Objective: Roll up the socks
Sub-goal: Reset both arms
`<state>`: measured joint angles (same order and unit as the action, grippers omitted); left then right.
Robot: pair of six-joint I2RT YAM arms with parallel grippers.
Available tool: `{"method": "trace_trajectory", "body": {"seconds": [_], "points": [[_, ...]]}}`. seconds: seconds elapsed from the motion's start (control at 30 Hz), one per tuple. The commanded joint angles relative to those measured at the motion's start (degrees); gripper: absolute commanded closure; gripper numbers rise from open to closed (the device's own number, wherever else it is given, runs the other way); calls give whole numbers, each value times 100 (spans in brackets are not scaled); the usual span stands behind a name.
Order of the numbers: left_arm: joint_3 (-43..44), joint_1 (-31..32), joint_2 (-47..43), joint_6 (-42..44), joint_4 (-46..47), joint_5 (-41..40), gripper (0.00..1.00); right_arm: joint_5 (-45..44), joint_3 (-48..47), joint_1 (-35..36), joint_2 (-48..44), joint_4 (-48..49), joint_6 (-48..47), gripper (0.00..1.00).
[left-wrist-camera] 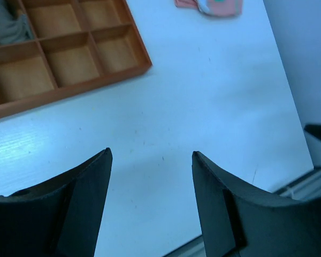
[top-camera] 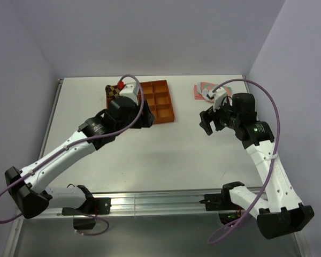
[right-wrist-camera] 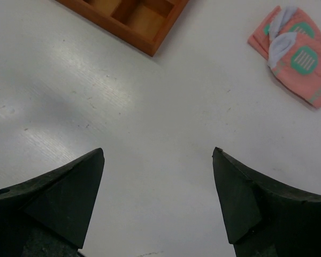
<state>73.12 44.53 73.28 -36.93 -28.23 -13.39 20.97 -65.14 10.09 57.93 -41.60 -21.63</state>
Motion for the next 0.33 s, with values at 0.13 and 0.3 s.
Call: {"method": "trace_trajectory", "body": {"seconds": [0.13, 0.3], "points": [[-834, 697, -691, 642, 448, 11, 34, -198, 415, -42, -607, 231, 246, 6], [-1230, 715, -885, 862, 897, 249, 33, -243, 608, -42, -687, 425, 343, 4]]}}
